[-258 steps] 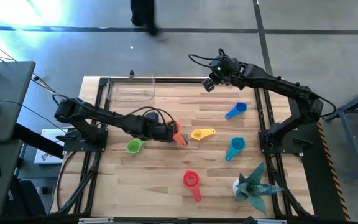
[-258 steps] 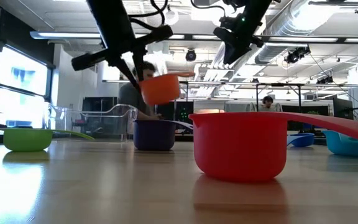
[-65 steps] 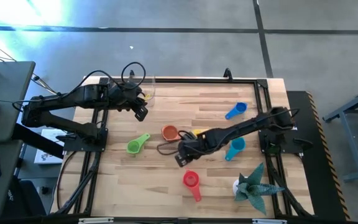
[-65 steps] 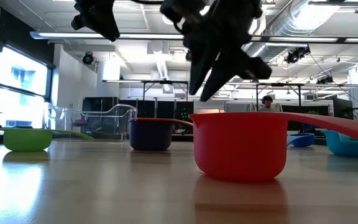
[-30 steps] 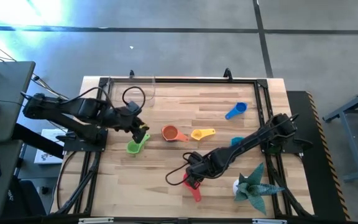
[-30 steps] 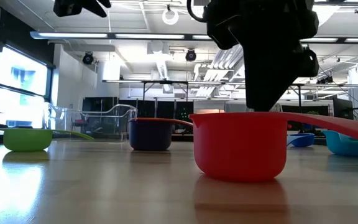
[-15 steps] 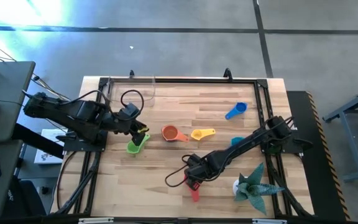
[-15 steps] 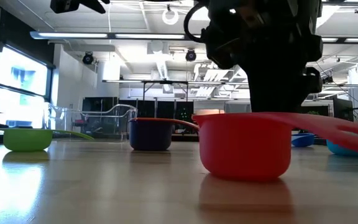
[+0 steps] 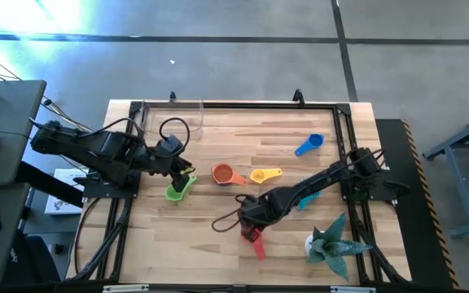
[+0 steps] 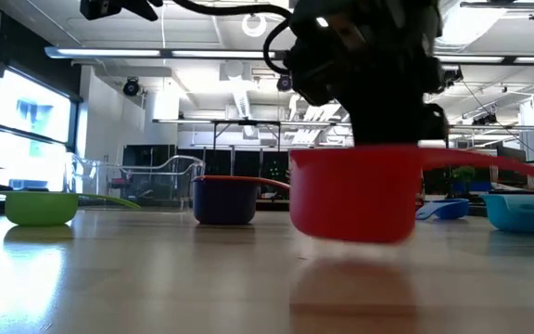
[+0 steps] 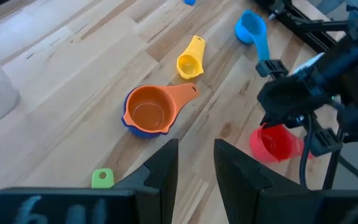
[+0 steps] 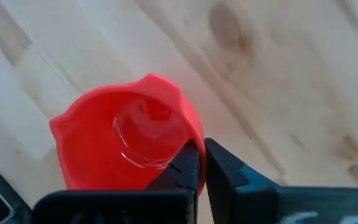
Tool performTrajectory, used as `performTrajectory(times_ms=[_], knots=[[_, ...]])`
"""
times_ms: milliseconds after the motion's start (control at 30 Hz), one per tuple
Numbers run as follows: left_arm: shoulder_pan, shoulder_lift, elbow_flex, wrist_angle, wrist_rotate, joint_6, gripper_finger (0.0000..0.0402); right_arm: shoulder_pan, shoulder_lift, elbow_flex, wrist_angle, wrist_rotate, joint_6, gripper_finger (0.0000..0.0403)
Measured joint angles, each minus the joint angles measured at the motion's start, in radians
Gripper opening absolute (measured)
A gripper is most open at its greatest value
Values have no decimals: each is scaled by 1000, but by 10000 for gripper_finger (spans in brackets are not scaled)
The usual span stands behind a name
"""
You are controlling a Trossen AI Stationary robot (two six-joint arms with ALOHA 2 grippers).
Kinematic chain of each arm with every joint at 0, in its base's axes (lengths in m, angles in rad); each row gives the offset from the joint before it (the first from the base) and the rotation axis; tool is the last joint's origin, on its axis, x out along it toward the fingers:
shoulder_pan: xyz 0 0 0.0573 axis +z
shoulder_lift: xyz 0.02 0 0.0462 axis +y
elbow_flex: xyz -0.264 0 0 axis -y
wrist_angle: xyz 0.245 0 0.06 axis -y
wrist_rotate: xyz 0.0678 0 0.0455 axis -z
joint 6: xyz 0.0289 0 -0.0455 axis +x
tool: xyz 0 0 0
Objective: Nest measuring cups in basket
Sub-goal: Stack the red measuring cup on top of the orange measuring cup
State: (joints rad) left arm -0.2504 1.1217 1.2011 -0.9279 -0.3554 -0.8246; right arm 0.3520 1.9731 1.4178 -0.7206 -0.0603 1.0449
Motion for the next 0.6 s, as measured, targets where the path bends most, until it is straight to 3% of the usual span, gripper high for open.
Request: performTrajectory(times_ms=[233, 600], knots=[[2, 0, 0, 0, -2, 35, 92, -91, -57, 34, 0, -23, -126, 2], [2, 0, 0, 2, -50, 50, 92, -265, -67, 210, -95, 4, -433, 1]])
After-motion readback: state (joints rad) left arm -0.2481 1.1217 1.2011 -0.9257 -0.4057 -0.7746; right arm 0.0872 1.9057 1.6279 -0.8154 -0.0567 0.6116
